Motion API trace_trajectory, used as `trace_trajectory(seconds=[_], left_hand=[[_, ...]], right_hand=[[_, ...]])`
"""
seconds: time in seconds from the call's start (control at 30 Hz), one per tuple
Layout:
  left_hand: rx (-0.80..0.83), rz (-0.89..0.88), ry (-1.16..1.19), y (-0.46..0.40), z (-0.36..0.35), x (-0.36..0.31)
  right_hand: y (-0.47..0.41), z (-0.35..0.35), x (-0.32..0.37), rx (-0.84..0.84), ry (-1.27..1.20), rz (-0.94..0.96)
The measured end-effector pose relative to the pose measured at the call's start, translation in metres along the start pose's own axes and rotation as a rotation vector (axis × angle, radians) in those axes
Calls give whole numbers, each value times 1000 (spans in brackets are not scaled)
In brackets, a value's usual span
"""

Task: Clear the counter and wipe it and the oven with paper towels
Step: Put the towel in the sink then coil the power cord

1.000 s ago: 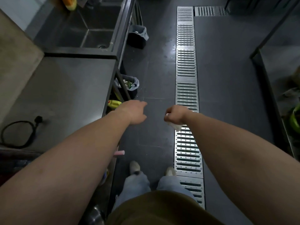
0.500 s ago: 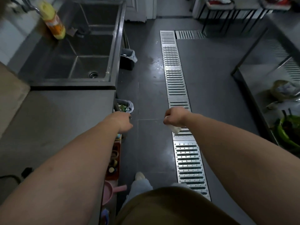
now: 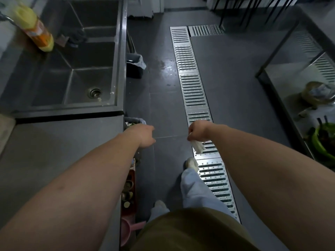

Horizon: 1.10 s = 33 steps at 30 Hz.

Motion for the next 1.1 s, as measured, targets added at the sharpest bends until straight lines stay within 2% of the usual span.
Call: trace_trajectory(seconds=[0.2,0.43,0.7,0.87,1.1], left_hand=[[28,90,-9,-54,51,20],[53,186,48,-138,128,5],[9,37,49,-226,207,-41],[-12,73,37,-272,250,-20],[52,155,72,-341,280,47]], right_hand=[[-76,56,-21,26,-16,59],[-161,133,-62,38,-36,136],[-232,214,-87,37,-46,185],[-273,253,-88,7,-42,210],[-347,315,-80,13,3,181]])
Point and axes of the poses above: each hand's wrist, its own y-axis away from the middle knuckle, its own z-axis out of the back of the hand, x = y × z, the point moved 2 cm from there along -y, towards the middle knuckle, and after that the axes turned 4 degrees about -y, right-handed, at the moved point
